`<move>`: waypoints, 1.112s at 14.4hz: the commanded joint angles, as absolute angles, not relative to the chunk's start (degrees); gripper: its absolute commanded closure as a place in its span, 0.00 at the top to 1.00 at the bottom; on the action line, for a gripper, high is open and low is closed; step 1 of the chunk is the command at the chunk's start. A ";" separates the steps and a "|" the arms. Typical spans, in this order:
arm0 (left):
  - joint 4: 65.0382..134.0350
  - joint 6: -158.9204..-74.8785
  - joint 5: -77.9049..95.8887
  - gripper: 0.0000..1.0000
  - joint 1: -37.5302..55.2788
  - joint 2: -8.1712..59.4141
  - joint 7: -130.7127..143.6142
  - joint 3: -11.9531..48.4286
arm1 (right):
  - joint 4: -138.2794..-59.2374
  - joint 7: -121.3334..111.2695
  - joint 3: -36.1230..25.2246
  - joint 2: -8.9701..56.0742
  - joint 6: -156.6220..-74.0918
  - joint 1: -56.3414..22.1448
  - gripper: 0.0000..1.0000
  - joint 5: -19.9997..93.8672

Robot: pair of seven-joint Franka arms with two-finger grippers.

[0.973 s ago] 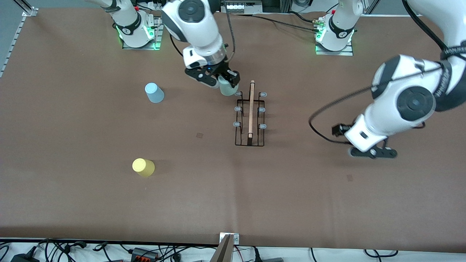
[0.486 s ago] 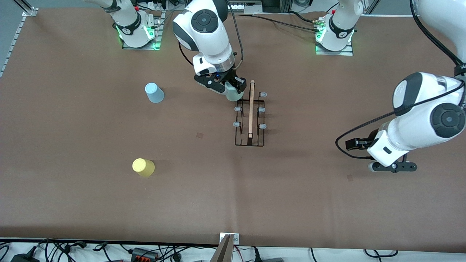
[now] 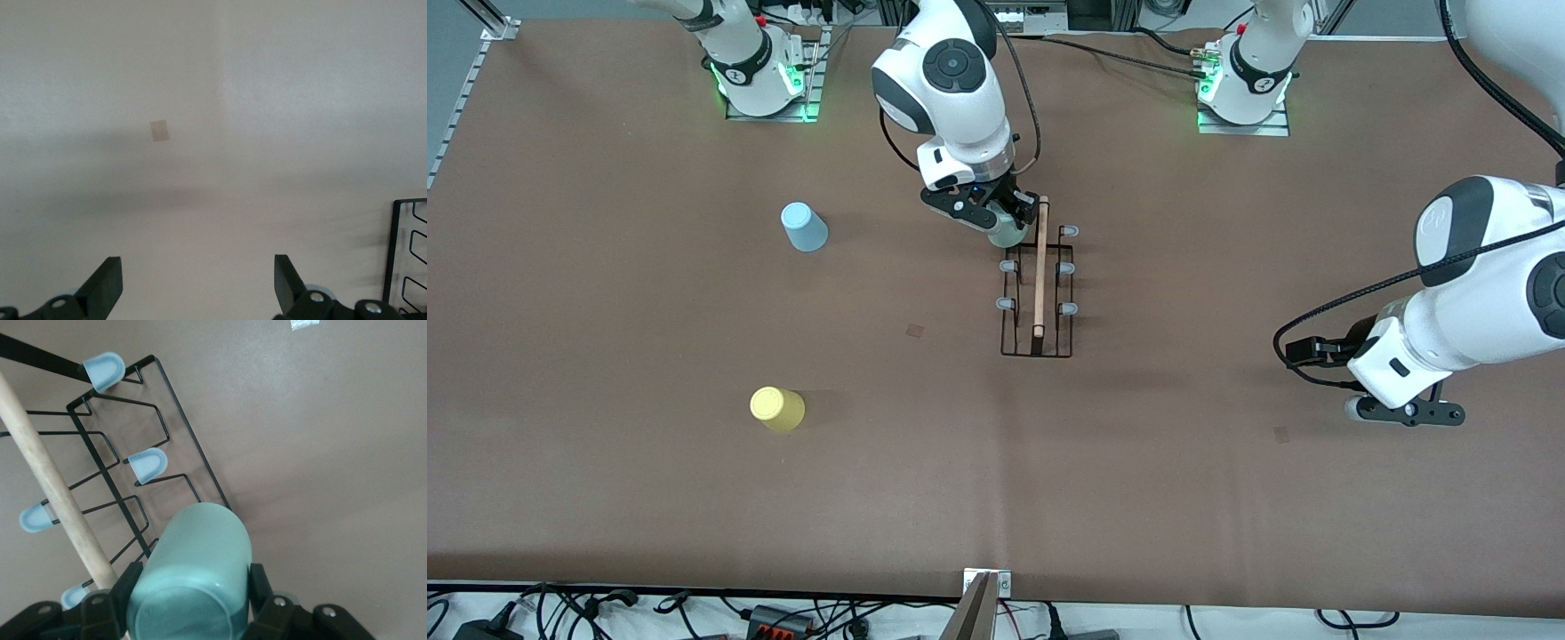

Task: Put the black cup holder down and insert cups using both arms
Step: 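Lower the teal cup mouth-down onto a rack peg with the right gripper, then release the teal cup and move the right gripper to the yellow cup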

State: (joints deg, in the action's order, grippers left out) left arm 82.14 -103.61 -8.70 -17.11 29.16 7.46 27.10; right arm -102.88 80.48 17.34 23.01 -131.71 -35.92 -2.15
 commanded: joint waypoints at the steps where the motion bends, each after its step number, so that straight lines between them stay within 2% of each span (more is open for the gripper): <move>1: 81.12 -103.10 -8.00 1.00 -16.79 32.60 6.33 27.95 | -101.87 81.91 17.31 24.26 -132.01 -36.56 1.00 -3.34; 4: 81.12 -102.83 -5.98 1.00 -16.79 33.49 6.33 28.04 | -101.78 80.51 17.14 23.30 -131.31 -35.77 1.00 -3.34; 7: 81.12 -101.87 -5.89 1.00 -16.87 33.14 6.59 29.78 | -101.95 75.97 17.05 18.04 -124.66 -31.31 1.00 -3.34; 10: 81.04 -98.71 -6.06 1.00 -17.58 32.78 6.50 29.97 | -102.74 57.12 17.05 13.28 -114.37 -21.05 1.00 -3.34; 13: 80.86 -94.31 -6.33 1.00 -17.67 31.65 6.50 29.97 | -105.11 36.89 16.96 11.52 -113.73 -10.06 1.00 -3.34; 16: 80.86 -93.25 -7.03 1.00 -17.66 31.03 6.50 29.88 | -105.29 19.74 16.18 13.61 -117.31 -1.17 1.00 -3.34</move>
State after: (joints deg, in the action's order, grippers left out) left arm 80.88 -94.84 -6.67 -16.98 32.29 7.45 29.36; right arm -104.16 28.53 15.56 12.59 -114.26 -5.48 -3.08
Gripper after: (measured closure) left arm 0.000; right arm 0.000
